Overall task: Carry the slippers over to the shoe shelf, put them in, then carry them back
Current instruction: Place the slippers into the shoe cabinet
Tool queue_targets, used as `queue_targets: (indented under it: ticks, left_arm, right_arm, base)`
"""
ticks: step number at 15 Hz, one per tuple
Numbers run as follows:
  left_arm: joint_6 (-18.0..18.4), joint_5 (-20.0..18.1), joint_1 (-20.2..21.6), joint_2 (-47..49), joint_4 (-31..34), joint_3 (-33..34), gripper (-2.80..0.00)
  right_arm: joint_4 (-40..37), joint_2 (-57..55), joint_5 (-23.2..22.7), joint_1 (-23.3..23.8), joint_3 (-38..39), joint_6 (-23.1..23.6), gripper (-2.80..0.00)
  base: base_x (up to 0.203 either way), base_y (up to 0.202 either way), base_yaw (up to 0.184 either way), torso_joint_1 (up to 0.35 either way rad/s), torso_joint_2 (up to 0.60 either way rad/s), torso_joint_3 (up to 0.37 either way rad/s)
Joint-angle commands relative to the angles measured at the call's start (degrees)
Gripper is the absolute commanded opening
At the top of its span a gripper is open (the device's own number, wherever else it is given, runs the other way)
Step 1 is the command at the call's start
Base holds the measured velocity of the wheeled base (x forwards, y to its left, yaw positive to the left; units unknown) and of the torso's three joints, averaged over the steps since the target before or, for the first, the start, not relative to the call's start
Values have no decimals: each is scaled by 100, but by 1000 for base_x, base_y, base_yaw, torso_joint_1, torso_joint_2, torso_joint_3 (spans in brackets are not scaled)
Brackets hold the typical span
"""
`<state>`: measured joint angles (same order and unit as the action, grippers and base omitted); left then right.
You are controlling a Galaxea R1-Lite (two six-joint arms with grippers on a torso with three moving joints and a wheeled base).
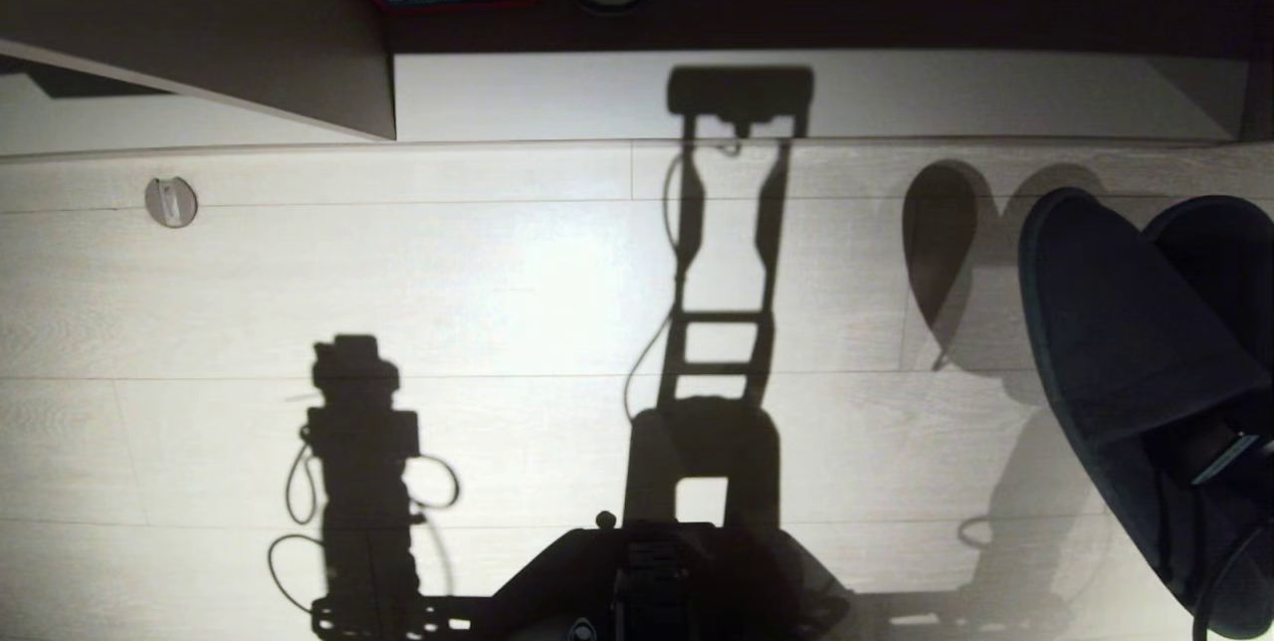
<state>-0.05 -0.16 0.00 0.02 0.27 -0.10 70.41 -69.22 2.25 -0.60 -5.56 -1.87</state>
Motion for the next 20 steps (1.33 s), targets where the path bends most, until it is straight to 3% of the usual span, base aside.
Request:
queue_targets:
  ticks: [1, 5, 8, 20]
  left_arm:
    - [-4, -2, 0, -2, 0, 1, -280]
    - [-4, -2, 0, -2, 0, 1, -280]
    - [-4, -2, 0, -2, 0, 1, -280]
    - [-4, -2, 0, -2, 0, 1, -280]
  right_arm:
    - [352, -527, 3, -2, -111, 3, -280]
    - [754, -914, 7, 4, -355, 45, -280]
    - [994, -1535, 17, 48, -977, 78, -280]
    - [989, -2251, 62, 430, -2841, 80, -280]
  base:
    - [0, 0, 0, 0, 0, 0]
    - [0, 0, 0, 0, 0, 0]
    - [0, 0, 0, 0, 0, 0]
    - [0, 0, 0, 0, 0, 0]
